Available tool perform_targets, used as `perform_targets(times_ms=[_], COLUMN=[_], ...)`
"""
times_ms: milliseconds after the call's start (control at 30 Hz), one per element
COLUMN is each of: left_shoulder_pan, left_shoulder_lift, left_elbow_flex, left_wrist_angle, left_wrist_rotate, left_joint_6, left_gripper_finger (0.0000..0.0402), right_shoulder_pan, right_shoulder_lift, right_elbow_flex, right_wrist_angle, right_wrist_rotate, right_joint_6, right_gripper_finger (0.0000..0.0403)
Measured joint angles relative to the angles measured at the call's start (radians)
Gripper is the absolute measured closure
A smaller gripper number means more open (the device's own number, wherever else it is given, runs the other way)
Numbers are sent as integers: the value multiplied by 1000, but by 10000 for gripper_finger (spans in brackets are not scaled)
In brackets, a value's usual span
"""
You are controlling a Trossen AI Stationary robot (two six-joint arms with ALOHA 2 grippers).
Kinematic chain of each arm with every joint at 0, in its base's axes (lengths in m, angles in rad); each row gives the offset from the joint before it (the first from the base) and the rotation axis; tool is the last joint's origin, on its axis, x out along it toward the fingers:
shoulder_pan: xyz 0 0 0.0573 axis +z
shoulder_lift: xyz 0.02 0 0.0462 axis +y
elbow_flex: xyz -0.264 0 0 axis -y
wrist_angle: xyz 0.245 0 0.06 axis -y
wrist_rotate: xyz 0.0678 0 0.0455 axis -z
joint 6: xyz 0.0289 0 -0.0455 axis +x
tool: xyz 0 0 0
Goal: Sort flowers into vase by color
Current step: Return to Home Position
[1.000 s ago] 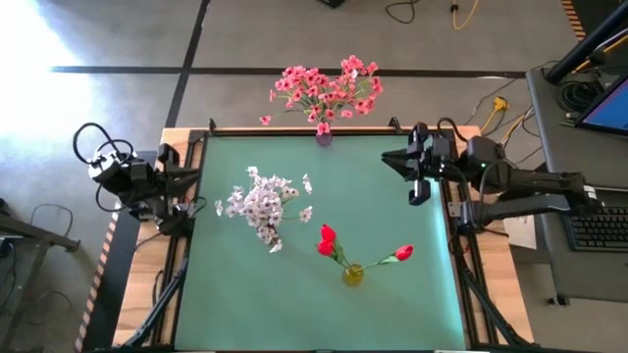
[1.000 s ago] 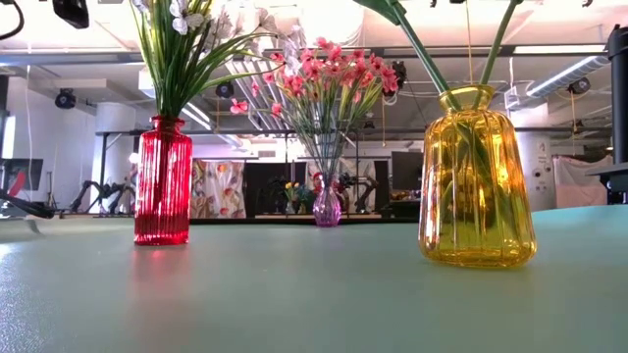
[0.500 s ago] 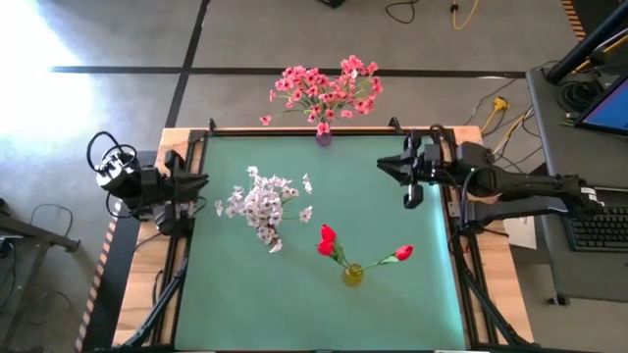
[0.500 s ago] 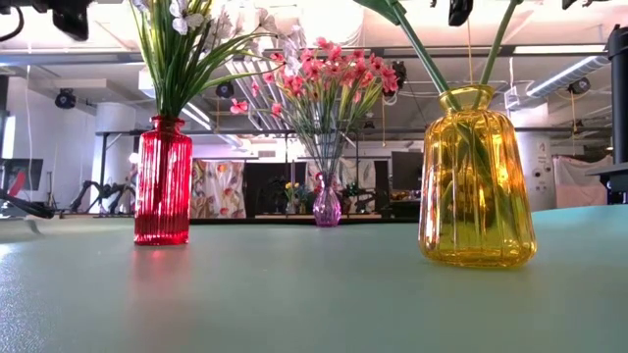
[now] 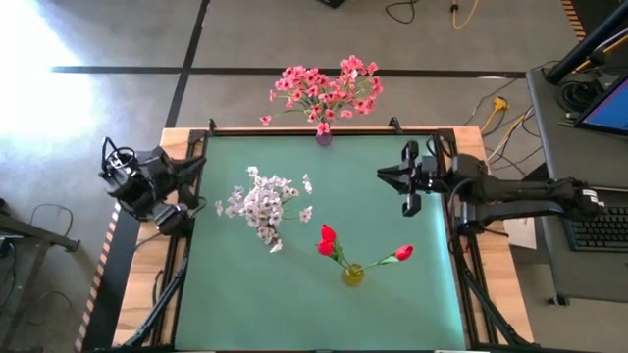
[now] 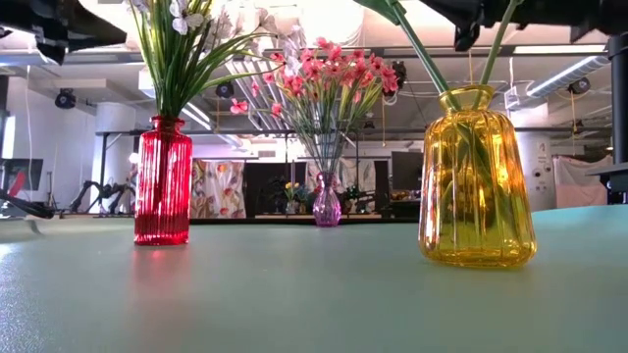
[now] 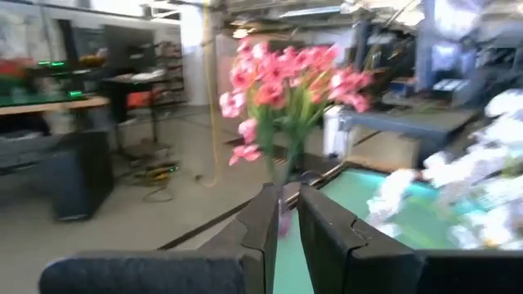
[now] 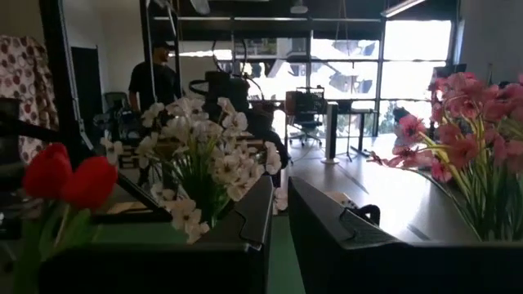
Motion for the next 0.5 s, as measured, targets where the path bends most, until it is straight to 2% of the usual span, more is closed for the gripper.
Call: perform_targets(times_ms=[67, 233, 333, 400, 500], left_shoulder_pan=[0, 1, 0, 0, 0], left_shoulder_lift=[-1, -1, -1, -1, -1], left_elbow_flex=[5, 4, 3, 2, 0], left_wrist_angle=[-1, -52, -133, -176, -320], left_wrist_rotate=[29, -86, -23, -8, -26], left_joint_6=[-28, -154, -256, -359, -596], left_gripper_finger=[366, 366, 366, 366, 366], right_shoulder_pan=[0, -18, -33, -46, -70], right_shoulder_lift=[-17, -90, -124, -141, -160], right_elbow_flex=[-40, -105, -160, -209, -280], right_wrist_angle=[51, 71, 118, 171, 252], right_wrist_rotate=[-17, -12, -10, 0, 41], right_joint_6=[9, 38, 60, 74, 108], right_gripper_finger=[369, 369, 369, 369, 369])
